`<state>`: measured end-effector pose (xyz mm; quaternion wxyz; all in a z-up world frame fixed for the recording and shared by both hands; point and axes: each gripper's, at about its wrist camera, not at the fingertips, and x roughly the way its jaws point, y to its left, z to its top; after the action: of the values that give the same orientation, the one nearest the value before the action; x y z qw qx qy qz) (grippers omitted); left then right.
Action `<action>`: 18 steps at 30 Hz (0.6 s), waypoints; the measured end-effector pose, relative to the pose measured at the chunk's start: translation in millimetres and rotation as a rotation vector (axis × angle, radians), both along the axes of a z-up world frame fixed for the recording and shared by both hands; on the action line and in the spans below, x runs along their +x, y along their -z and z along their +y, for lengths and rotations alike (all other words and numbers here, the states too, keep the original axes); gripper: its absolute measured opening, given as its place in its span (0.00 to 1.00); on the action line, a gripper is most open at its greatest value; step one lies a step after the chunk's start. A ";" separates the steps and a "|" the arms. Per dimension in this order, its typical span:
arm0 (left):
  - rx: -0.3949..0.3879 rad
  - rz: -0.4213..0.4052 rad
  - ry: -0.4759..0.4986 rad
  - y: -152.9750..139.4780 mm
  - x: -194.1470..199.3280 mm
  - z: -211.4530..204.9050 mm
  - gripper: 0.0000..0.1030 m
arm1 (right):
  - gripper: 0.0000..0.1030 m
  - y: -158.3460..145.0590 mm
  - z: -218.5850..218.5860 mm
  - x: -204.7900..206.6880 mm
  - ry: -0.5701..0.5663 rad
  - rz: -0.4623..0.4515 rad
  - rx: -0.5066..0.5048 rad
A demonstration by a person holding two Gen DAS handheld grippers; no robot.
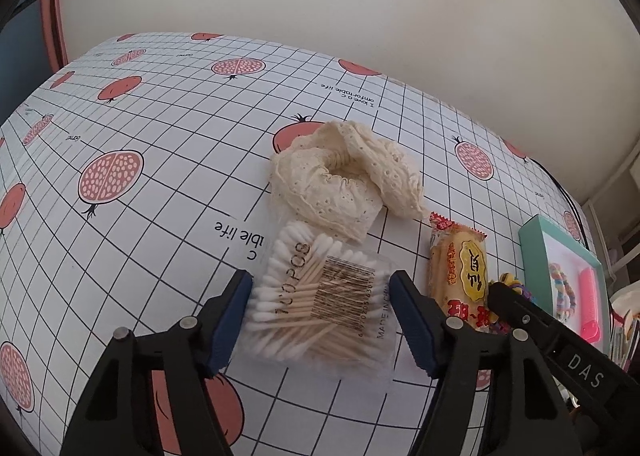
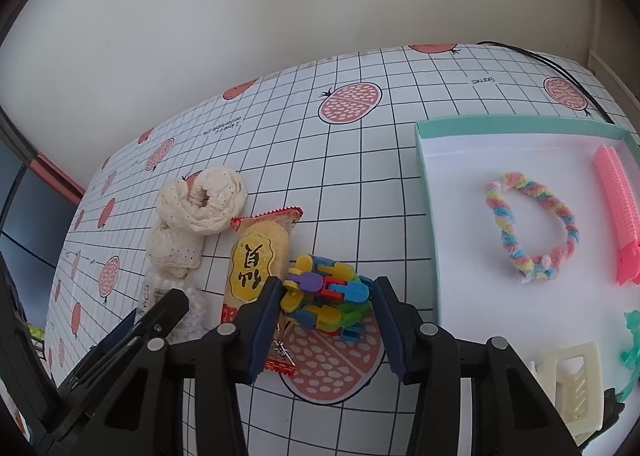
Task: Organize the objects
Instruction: 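Grasp the cotton swab pack with the left tool while the right tool grasps the colorful clip toy, then carry the swab pack with the left tool while the right tool carries the clip toy over the tray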
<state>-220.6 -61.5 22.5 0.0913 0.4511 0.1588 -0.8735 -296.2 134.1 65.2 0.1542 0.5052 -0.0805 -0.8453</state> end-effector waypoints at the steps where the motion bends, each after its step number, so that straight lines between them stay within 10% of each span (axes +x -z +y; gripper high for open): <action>1: 0.000 0.000 -0.002 -0.3 0.3 0.1 0.69 | 0.48 0.0 -0.5 0.3 -0.002 0.002 0.004; 18: 0.009 0.032 -0.026 -16.9 3.4 -7.1 0.68 | 0.47 -14.2 -1.3 3.5 -0.008 0.019 -0.014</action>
<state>-217.2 -68.5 39.4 0.0979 0.4356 0.1699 -0.8785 -292.7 132.8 79.4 0.1619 0.4964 -0.0827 -0.8489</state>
